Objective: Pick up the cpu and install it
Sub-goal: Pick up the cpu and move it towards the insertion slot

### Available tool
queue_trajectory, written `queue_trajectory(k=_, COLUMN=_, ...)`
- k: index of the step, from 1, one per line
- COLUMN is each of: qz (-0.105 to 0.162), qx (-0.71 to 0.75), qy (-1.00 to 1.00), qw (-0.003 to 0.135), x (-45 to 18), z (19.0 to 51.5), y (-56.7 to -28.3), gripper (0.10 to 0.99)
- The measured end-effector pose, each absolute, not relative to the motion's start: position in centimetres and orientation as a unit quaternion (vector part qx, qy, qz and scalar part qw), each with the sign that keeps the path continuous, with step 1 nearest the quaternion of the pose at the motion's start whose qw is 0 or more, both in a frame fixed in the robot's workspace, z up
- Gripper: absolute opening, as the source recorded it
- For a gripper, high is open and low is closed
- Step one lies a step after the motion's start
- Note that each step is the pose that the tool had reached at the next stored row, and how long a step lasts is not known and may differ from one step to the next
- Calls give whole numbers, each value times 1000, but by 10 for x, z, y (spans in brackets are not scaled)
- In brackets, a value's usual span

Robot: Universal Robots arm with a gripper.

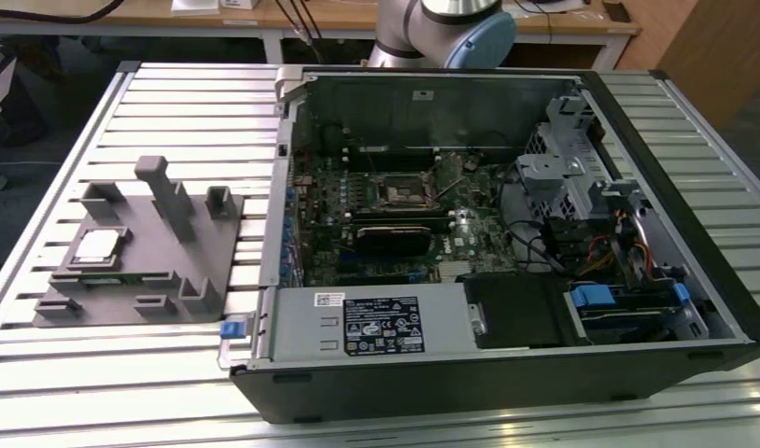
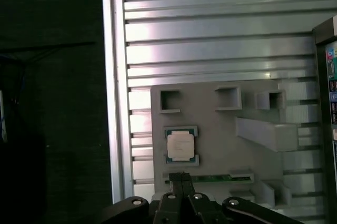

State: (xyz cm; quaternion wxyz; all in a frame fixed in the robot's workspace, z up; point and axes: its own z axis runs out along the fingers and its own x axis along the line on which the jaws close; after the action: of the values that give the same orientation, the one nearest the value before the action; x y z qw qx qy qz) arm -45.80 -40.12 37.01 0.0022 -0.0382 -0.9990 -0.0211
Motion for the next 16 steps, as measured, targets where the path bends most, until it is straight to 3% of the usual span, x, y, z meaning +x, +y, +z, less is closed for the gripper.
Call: queue_trajectory(k=16, qz=-20, qx=-38, qy=-999, qw=3, x=-458, z=360, y=-401, gripper=106)
